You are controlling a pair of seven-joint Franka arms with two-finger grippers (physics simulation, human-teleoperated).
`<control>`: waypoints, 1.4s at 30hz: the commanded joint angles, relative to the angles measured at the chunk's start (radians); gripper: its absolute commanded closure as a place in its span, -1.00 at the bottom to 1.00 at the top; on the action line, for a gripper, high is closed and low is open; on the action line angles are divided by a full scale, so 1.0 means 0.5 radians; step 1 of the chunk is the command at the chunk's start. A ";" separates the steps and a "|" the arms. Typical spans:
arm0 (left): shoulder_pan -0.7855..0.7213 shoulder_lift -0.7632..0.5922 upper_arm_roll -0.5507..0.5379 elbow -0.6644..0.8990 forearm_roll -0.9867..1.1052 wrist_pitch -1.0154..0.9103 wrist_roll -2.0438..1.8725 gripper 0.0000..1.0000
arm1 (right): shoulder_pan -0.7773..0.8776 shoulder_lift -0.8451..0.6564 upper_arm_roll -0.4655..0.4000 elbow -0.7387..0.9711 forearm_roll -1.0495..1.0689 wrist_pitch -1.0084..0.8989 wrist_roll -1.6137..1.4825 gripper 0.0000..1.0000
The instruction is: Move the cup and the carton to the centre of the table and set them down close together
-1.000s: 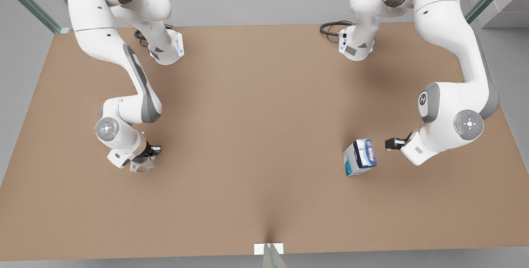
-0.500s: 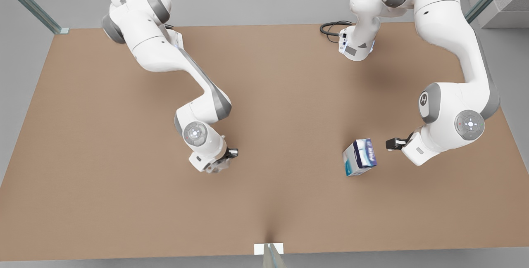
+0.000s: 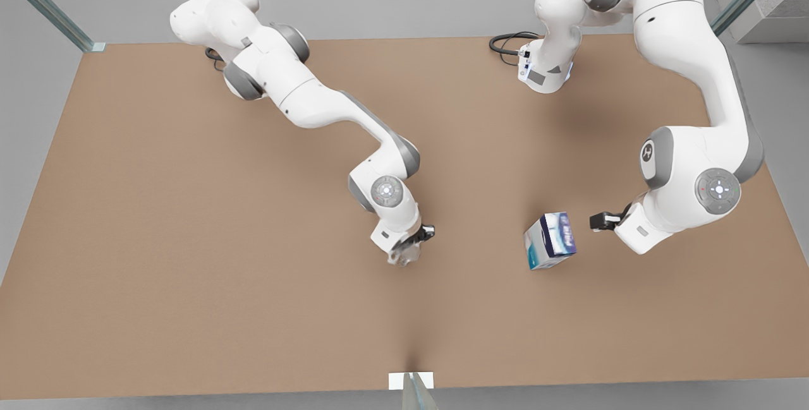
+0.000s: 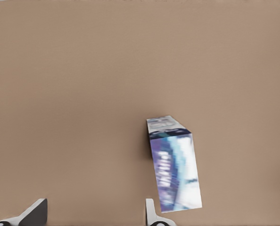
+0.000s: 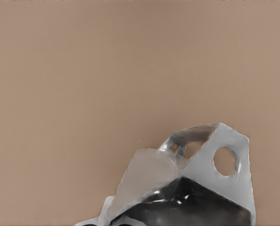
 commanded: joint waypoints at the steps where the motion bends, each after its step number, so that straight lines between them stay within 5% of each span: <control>1: -0.002 -0.005 0.000 -0.007 -0.034 0.000 -0.055 -1.00 | -0.001 0.001 -0.009 -0.003 -0.012 0.004 0.003 0.57; 3: -0.005 -0.041 -0.018 -0.071 -0.083 0.025 -0.252 -1.00 | 0.027 0.013 -0.052 0.000 -0.015 0.013 -0.012 0.57; 6: -0.011 -0.124 -0.022 -0.299 -0.182 0.203 -0.454 -1.00 | 0.024 0.013 -0.055 0.000 -0.012 0.010 -0.012 0.12; 9: -0.060 -0.118 -0.025 -0.421 -0.185 0.233 -0.475 -1.00 | 0.024 0.013 -0.049 -0.003 -0.012 0.023 0.000 0.02; 11: -0.122 -0.106 -0.028 -0.495 -0.212 0.326 -0.500 -1.00 | 0.027 0.010 -0.049 -0.003 -0.012 0.023 0.025 -0.43; 23: -0.205 0.008 -0.022 -0.467 -0.136 0.381 -0.368 -1.00 | 0.030 -0.014 -0.049 -0.016 0.003 0.087 0.031 -0.46; 29: -0.205 0.124 -0.022 -0.458 -0.133 0.396 -0.365 -1.00 | -0.007 -0.262 -0.049 -0.117 0.013 -0.029 0.019 -0.48; 31: -0.205 0.155 -0.022 -0.449 -0.133 0.393 -0.365 -1.00 | -0.218 -0.563 -0.037 -0.408 0.003 -0.002 -0.067 -1.00; 32: -0.202 0.161 -0.022 -0.446 -0.133 0.393 -0.365 -1.00 | -0.319 -0.640 -0.037 -0.482 -0.009 0.004 -0.150 -1.00; 33: -0.202 0.161 -0.022 -0.446 -0.133 0.393 -0.365 -0.90 | -0.405 -0.765 -0.043 -0.616 -0.009 -0.029 -0.300 -1.00; 34: -0.202 0.158 -0.022 -0.449 -0.133 0.387 -0.365 -0.49 | -0.559 -1.004 -0.040 -0.954 -0.012 -0.011 -0.368 -1.00; 36: -0.205 0.155 -0.022 -0.449 -0.133 0.378 -0.365 -0.16 | -0.764 -1.272 -0.043 -1.129 0.009 -0.213 -0.647 -1.00; 42: -0.205 0.158 -0.022 -0.449 -0.133 0.381 -0.365 -0.12 | -1.289 -1.582 -0.113 -0.979 -0.021 -1.020 -1.129 -1.00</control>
